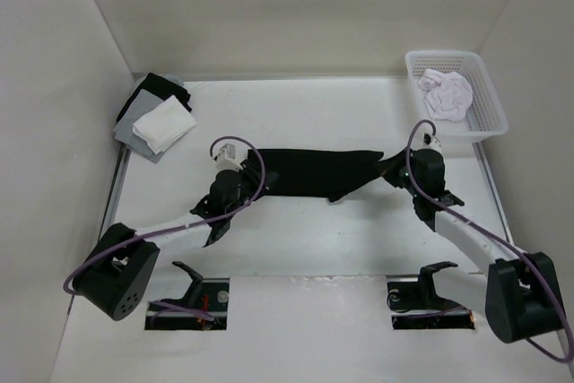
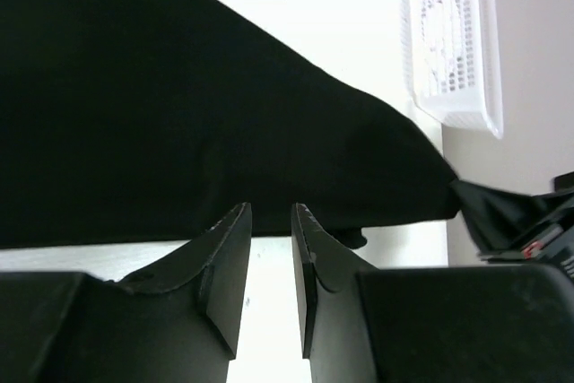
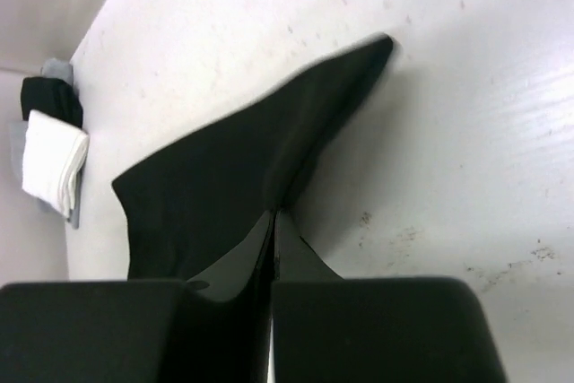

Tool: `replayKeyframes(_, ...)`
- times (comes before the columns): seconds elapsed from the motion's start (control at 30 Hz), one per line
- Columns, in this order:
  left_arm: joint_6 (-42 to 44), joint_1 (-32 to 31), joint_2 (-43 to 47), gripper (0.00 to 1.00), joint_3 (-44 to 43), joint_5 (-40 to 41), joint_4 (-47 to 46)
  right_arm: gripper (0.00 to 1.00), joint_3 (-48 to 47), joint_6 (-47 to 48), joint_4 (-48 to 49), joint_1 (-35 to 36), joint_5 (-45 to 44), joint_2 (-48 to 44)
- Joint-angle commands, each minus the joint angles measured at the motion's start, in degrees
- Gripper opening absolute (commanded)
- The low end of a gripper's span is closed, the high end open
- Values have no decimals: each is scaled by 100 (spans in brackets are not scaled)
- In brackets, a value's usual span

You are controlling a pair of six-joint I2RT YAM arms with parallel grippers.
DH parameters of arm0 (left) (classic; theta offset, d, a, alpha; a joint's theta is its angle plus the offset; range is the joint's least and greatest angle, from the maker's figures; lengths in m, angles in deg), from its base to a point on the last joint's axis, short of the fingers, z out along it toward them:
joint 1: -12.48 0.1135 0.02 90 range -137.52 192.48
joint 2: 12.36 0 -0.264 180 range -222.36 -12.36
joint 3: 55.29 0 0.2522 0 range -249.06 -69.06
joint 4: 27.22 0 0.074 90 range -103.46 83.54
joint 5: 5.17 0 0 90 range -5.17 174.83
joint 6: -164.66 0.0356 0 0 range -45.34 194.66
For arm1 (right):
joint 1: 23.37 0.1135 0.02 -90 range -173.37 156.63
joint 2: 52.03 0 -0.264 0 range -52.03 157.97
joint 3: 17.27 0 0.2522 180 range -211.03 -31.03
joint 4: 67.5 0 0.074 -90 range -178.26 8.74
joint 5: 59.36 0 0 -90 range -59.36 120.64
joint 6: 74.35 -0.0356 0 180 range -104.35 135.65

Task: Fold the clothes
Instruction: Fold the tank top

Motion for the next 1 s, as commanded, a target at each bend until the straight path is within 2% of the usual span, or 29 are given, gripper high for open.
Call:
replayKeyframes(0.0, -135, -38, 489, 24, -89, 41, -48, 1, -810, 855, -1206, 401, -944, -441)
replayKeyframes(0.13, -118, 181, 1279, 24, -1, 102, 443, 1, -1952, 1611, -1998, 1323, -1586, -232)
replayKeyframes(0.27, -82, 594, 2061, 25, 122, 85, 962, 1, -2902, 1981, -2350, 2228, -1885, 576)
replayKeyframes(0.43, -91, 1165, 2932, 26, 280, -143, 1524, 2, -4053, 2201, -2763, 3152, -2017, 2069)
replayKeyframes(0.67, -135, 2167, 3715, 26, 351, -696, 2105, 3, -6100, 2272, -3326, 4049, -2053, 4310)
replayKeyframes(0.73, -153, 2405, 3786, 26, 333, -863, 2141, 13, -6698, 2202, -3519, 4242, -2105, 4795)
replayKeyframes(0.83, -188, 2546, 3716, 26, 307, -944, 2106, 38, -7070, 2070, -3555, 4462, -2167, 4999)
replayKeyframes(0.9, -205, 2511, 3558, 27, 290, -908, 2009, 45, -6834, 1938, -3328, 4498, -2088, 4702)
replayKeyframes(0.97, -240, 2397, 3339, 27, 289, -873, 1808, 47, -6299, 1833, -2942, 4498, -1992, 4193)
